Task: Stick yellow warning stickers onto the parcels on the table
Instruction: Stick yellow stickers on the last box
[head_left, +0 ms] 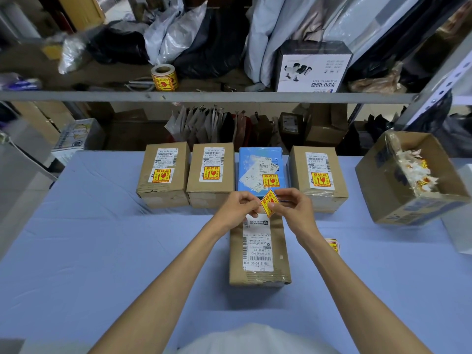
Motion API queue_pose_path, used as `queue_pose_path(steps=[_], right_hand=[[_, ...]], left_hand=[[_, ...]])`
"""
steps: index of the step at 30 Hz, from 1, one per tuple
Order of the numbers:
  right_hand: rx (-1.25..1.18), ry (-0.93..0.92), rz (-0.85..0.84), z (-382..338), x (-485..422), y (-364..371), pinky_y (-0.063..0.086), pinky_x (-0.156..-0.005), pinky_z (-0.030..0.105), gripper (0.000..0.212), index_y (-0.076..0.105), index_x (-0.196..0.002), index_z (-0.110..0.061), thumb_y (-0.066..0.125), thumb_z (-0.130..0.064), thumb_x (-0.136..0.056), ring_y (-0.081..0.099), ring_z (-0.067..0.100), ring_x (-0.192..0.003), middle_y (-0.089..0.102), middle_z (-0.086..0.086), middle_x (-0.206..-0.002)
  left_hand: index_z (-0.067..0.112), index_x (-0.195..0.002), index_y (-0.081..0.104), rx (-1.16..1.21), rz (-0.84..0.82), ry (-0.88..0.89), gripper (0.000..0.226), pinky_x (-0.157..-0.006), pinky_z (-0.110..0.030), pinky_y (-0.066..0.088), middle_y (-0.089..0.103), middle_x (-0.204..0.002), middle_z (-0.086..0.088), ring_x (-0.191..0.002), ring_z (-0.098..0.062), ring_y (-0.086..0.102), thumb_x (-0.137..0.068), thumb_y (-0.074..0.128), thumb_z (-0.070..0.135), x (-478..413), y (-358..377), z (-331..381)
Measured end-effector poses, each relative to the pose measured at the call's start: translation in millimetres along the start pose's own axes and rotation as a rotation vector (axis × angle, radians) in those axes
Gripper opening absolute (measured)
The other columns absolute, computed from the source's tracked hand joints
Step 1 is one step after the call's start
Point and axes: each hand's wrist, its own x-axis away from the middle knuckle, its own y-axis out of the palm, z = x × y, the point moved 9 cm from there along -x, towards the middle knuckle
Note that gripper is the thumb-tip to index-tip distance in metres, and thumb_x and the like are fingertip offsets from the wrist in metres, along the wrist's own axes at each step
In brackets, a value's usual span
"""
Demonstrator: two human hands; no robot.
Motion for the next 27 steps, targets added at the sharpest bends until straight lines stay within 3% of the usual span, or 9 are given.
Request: queue_pose_path(steps=[4,8,11,16,21,27], right_hand=[[0.06,-0.041,0.017,-1.2,-1.7,1.6,0.05,-0.064,0.009,0.031,0.065,-0.1,-0.01,0.079,-0.004,-0.073,0.062,0.012,-0.087,0.067,-0.001,-0.095],[0.108,-0.084,0.085,-2.3,-1.4,-2.9,0.048,-0.065,0.017,0.023,0.065,-0.092,-0.01,0.079,-0.008,-0.074,0.062,0.009,-0.08,0.066,0.0,-0.091],[0.075,-0.089,-0.033,-7.0,1.3,10.4,0.053,-0.064,0.024,0.002,0.069,-0.083,-0.006,0.068,-0.004,-0.083,0.065,0.014,-0.07,0.07,0.005,-0.078],[0.047,-0.034,-0.164,-5.7,6.4,26.6,0.057,-0.065,0.03,0.012,0.072,-0.09,-0.002,0.059,-0.002,-0.089,0.069,0.022,-0.077,0.072,0.011,-0.083],[0.043,-0.007,-0.175,-6.0,8.1,27.2,0.055,-0.064,0.027,0.01,0.073,-0.09,-0.006,0.063,-0.005,-0.087,0.068,0.021,-0.076,0.073,0.011,-0.081],[0.092,-0.041,-0.173,-8.7,8.5,26.8,0.054,-0.063,0.027,0.008,0.075,-0.087,-0.008,0.068,-0.011,-0.085,0.068,0.018,-0.071,0.074,0.008,-0.076]], left_hand=[[0.015,-0.082,0.065,-0.009,0.005,0.01,0.009,-0.062,-0.025,0.045,0.069,-0.072,0.002,-0.061,-0.007,0.061,-0.089,0.061,0.012,0.4,-0.5,1.0],[0.015,-0.079,0.064,0.019,0.032,0.006,0.013,-0.05,-0.017,0.041,0.068,-0.068,0.003,-0.057,-0.005,0.06,-0.089,0.06,0.008,-0.2,-3.7,1.4],[0.01,-0.083,0.064,0.033,0.033,0.004,0.006,-0.053,-0.019,0.044,0.068,-0.071,-0.001,-0.058,-0.006,0.061,-0.088,0.061,0.008,-1.1,-3.9,0.0],[-0.002,-0.089,0.067,0.075,0.018,0.037,0.007,-0.063,-0.014,0.05,0.067,-0.073,-0.01,-0.059,-0.008,0.065,-0.086,0.064,0.003,-2.2,-1.0,0.4],[-0.002,-0.095,0.066,0.057,0.016,0.034,0.011,-0.051,-0.008,0.043,0.067,-0.074,-0.006,-0.055,-0.002,0.064,-0.089,0.064,0.007,-0.6,-1.1,2.0],[0.004,-0.093,0.066,-0.002,-0.012,0.03,0.012,-0.062,-0.016,0.048,0.069,-0.075,-0.005,-0.066,-0.01,0.064,-0.089,0.065,0.015,0.2,-0.5,0.4]])
